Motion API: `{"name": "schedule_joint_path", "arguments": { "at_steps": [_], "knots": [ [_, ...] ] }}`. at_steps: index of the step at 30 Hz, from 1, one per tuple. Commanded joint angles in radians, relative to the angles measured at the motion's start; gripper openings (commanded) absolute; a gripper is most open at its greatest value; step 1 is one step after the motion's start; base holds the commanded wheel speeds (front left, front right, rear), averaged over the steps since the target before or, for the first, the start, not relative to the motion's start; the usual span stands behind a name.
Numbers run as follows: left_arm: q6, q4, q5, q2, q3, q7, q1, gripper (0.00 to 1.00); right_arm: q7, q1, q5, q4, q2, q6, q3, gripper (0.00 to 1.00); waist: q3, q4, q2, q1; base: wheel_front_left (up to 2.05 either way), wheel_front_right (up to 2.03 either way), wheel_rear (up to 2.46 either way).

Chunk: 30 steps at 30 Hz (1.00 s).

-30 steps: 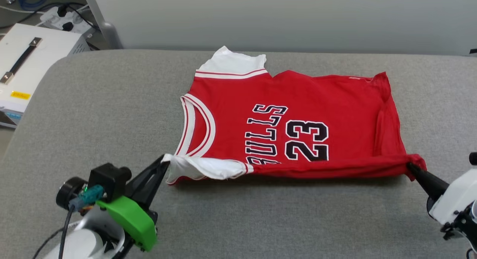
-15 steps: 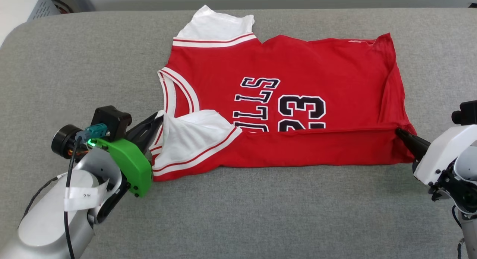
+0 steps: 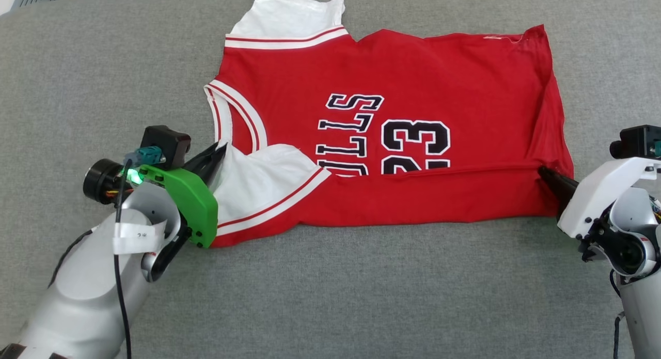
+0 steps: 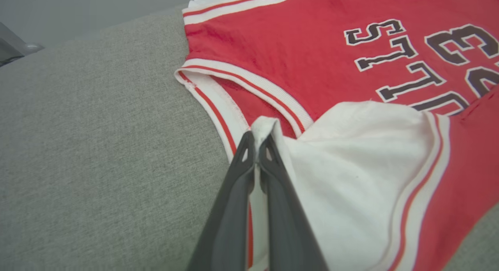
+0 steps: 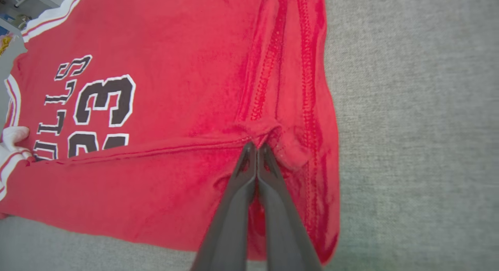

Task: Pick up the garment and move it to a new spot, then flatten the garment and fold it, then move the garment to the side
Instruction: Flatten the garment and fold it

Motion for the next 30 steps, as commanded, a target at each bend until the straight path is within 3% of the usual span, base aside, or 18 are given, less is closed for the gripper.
{"name": "schedule_joint_path", "arguments": {
  "at_steps": [1, 5, 9, 15, 19, 23, 30],
  "knots": [
    [-0.004, 0.029, 0.014, -0.017, -0.004, -0.014, -0.024, 1.0, -0.022, -0.024, -0.009, 0.013, 0.0, -0.001, 0.005, 1.0, -0.007, 0.003, 0.0, -0.0001, 0.0, 0.0, 0.0],
    [-0.004, 0.1, -0.01, -0.063, 0.005, -0.056, -0.029, 1.0, -0.062, -0.03, -0.002, 0.021, -0.012, -0.001, 0.038, 1.0, -0.043, 0.008, 0.0, -0.0001, 0.0, 0.0, 0.0],
    [-0.002, 0.161, -0.059, -0.101, 0.035, -0.13, 0.01, 1.0, -0.133, 0.004, -0.051, -0.026, -0.087, -0.001, 0.11, 1.0, -0.118, 0.015, 0.0, -0.0001, 0.0, 0.0, 0.0],
    [0.016, 0.108, -0.1, -0.101, 0.05, -0.146, 0.097, 1.0, -0.132, 0.083, -0.122, -0.118, -0.139, -0.001, 0.131, 1.0, -0.164, 0.02, 0.0, -0.0001, 0.0, 0.0, 0.0],
    [0.075, 0.025, -0.134, -0.095, 0.067, -0.115, 0.173, 1.0, -0.082, 0.142, -0.181, -0.19, -0.136, -0.001, 0.099, 1.0, -0.167, 0.02, 0.0, -0.0001, 0.0, 0.0, 0.0],
    [0.164, -0.075, -0.133, -0.075, 0.074, -0.083, 0.236, 1.0, -0.032, 0.189, -0.239, -0.275, -0.102, -0.001, 0.059, 1.0, -0.152, 0.014, 0.0, -0.0001, 0.0, 0.0, 0.0],
    [0.303, -0.223, -0.157, -0.032, 0.065, 0.082, 0.326, 1.0, 0.049, 0.24, -0.276, -0.392, -0.039, -0.001, 0.023, 1.0, -0.119, -0.005, 0.0, -0.0001, 0.0, 0.0, 0.0]
  ]
}}
